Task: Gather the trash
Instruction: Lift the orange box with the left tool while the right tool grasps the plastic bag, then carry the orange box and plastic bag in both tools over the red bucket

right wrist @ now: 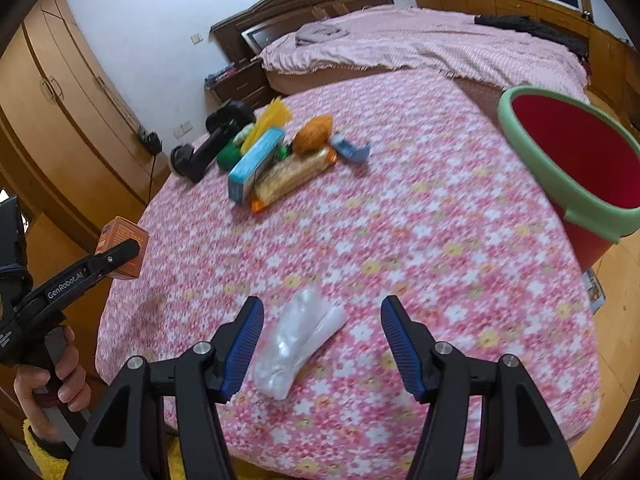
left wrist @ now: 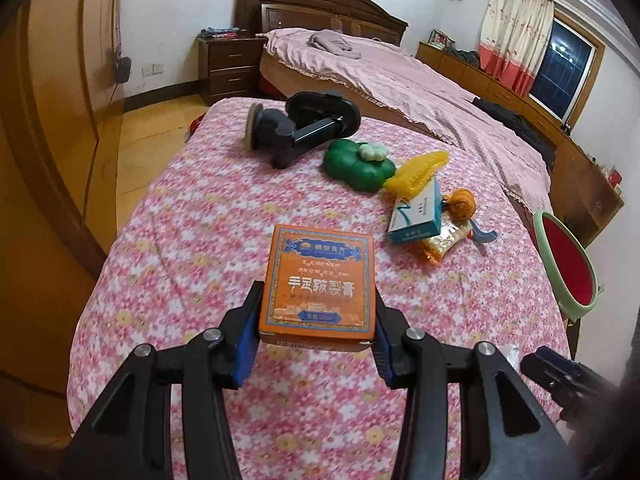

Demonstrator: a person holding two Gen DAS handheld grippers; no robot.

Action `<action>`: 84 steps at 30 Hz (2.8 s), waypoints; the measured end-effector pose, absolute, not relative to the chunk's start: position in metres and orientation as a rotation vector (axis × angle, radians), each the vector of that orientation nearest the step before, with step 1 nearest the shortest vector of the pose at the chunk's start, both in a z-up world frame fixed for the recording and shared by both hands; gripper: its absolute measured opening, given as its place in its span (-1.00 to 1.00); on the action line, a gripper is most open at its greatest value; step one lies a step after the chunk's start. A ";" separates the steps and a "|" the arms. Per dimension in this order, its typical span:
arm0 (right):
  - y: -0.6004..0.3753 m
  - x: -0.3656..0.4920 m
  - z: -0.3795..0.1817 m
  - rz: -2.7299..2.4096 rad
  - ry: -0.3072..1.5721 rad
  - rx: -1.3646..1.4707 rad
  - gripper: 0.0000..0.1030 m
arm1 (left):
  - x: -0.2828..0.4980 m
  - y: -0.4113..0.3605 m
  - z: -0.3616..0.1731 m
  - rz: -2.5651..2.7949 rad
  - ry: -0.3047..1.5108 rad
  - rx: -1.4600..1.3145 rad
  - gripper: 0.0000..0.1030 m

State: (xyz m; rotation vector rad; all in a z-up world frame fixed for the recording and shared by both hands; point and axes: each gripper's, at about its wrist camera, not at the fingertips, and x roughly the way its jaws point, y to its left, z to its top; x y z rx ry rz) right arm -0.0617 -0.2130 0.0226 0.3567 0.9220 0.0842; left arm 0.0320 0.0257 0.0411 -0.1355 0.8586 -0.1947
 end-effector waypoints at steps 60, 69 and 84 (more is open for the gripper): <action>-0.441 -0.070 0.078 -0.269 0.676 0.495 -0.36 | 0.063 -0.273 0.078 -0.798 0.896 0.144 -0.07; -0.498 -0.068 0.060 -0.328 0.683 0.556 -0.36 | 0.074 -0.337 0.061 -0.867 0.910 0.208 -0.07; -0.536 -0.059 0.034 -0.361 0.690 0.588 -0.20 | 0.085 -0.393 0.024 -0.889 0.992 0.279 0.00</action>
